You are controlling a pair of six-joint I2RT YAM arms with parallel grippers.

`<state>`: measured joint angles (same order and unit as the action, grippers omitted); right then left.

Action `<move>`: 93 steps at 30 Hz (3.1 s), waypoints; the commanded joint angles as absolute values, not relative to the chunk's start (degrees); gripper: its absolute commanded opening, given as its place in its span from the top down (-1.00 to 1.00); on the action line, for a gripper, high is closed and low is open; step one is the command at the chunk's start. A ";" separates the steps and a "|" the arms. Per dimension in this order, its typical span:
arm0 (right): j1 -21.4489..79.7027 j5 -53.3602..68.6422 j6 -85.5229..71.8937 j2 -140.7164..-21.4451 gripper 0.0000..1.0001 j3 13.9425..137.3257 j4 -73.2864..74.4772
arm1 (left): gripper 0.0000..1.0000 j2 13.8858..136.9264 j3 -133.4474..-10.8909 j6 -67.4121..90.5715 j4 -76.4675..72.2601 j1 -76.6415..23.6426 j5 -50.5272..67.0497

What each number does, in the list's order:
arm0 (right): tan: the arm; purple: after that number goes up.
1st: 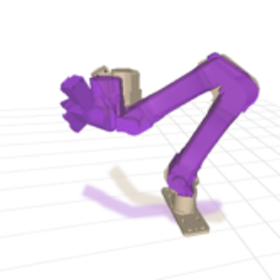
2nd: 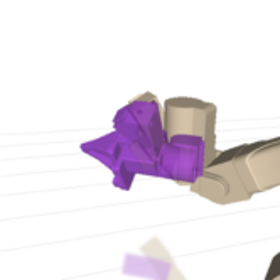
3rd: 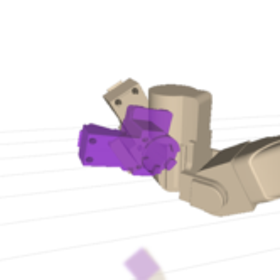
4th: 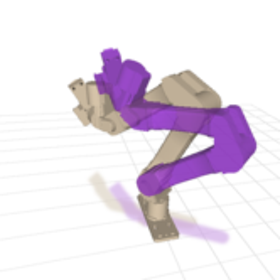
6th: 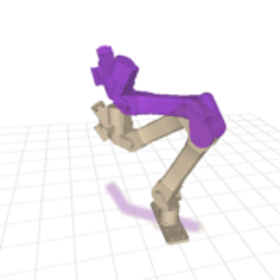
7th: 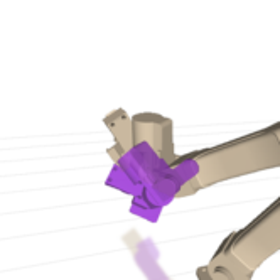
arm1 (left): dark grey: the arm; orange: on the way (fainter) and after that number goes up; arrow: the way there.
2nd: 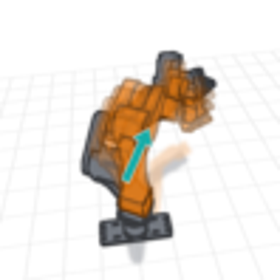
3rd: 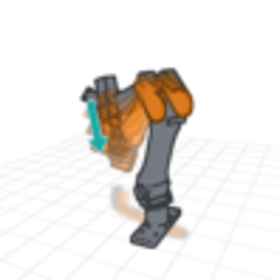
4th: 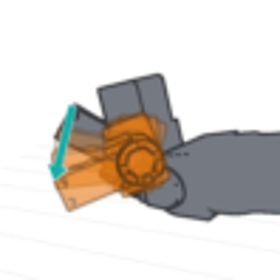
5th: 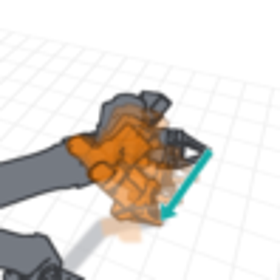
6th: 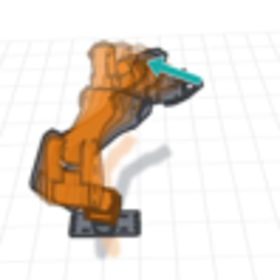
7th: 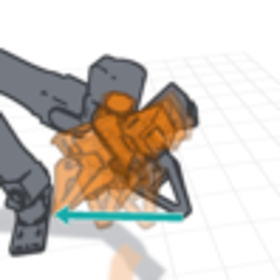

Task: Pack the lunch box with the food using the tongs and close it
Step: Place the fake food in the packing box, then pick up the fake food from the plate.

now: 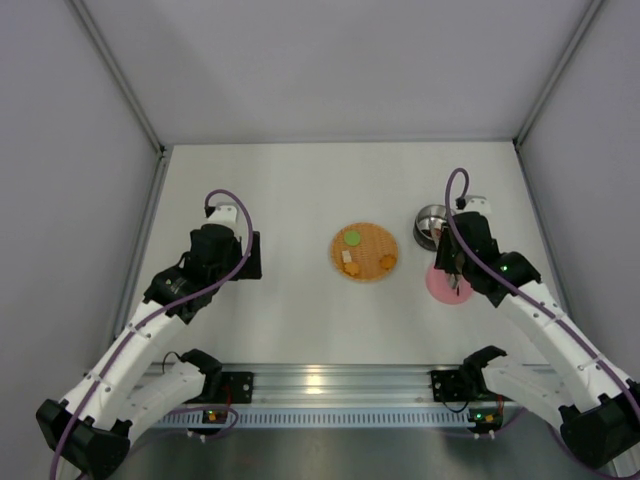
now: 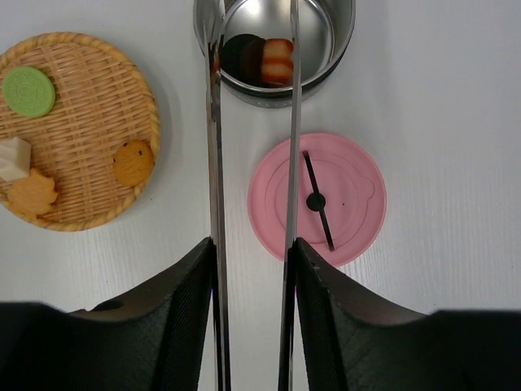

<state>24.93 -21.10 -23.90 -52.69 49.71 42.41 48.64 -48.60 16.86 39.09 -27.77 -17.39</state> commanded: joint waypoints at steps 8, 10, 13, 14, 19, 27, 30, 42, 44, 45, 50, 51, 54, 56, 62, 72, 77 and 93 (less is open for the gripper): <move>23.99 -18.47 -23.03 -51.77 0.12 50.80 39.73 | -0.98 48.34 -48.16 17.23 37.88 -27.95 -17.40; 24.17 -16.08 -23.20 -51.15 0.14 51.50 39.90 | -0.98 48.43 -48.08 17.14 37.79 -28.04 -17.40; 26.97 -13.10 -24.25 -50.71 0.16 52.81 40.08 | -0.98 48.52 -48.16 17.23 37.88 -27.95 -17.40; 29.59 -13.27 -25.13 -50.80 0.17 53.08 40.25 | -0.98 48.60 -48.08 17.23 37.88 -28.04 -17.40; 38.13 -13.89 -28.21 -52.55 0.17 54.05 38.94 | -0.98 48.69 -48.08 17.23 37.88 -28.04 -17.67; 48.60 -14.24 -32.17 -59.58 0.18 53.88 33.32 | -0.98 48.96 -48.08 17.23 37.88 -27.95 -17.67; 50.80 -14.41 -32.78 -62.40 0.18 54.93 32.08 | -0.98 48.96 -48.08 17.23 37.88 -28.04 -17.67; 53.44 -15.82 -33.40 -67.24 0.18 56.43 30.85 | -0.98 48.96 -48.08 17.23 37.88 -28.12 -17.58; 53.35 -16.00 -33.40 -67.76 0.18 56.43 30.85 | -0.98 48.96 -48.08 17.23 37.88 -28.12 -17.58; 53.44 -16.26 -33.40 -67.85 0.18 56.43 30.85 | -0.98 48.96 -48.08 17.23 37.88 -28.12 -17.58; 53.53 -16.70 -33.49 -68.73 0.19 56.08 30.50 | -0.98 48.96 -48.08 17.23 37.88 -28.12 -17.58; 53.53 -16.26 -33.49 -68.82 0.20 55.99 30.41 | -0.98 48.96 -48.08 17.23 37.88 -28.12 -17.58; 53.53 -15.65 -33.49 -69.43 0.24 55.81 29.88 | -0.98 48.96 -48.08 17.23 37.88 -28.12 -17.75; 53.61 -15.38 -33.49 -69.78 0.25 55.64 29.71 | -0.98 48.96 -48.08 17.23 37.88 -28.12 -17.75; 53.61 -15.29 -33.58 -69.70 0.28 55.28 29.71 | -0.98 48.96 -48.08 17.23 37.88 -28.04 -17.75; 53.79 -15.73 -33.66 -69.52 0.28 54.84 30.41 | -0.98 48.78 -48.08 17.23 37.88 -28.04 -17.67; 54.05 -15.82 -33.66 -69.70 0.28 54.49 30.50 | -0.98 48.69 -48.08 17.14 37.88 -28.12 -17.67; 54.32 -18.11 -33.93 -69.78 0.25 53.44 31.38 | -0.98 48.78 -48.08 17.23 37.88 -28.12 -17.75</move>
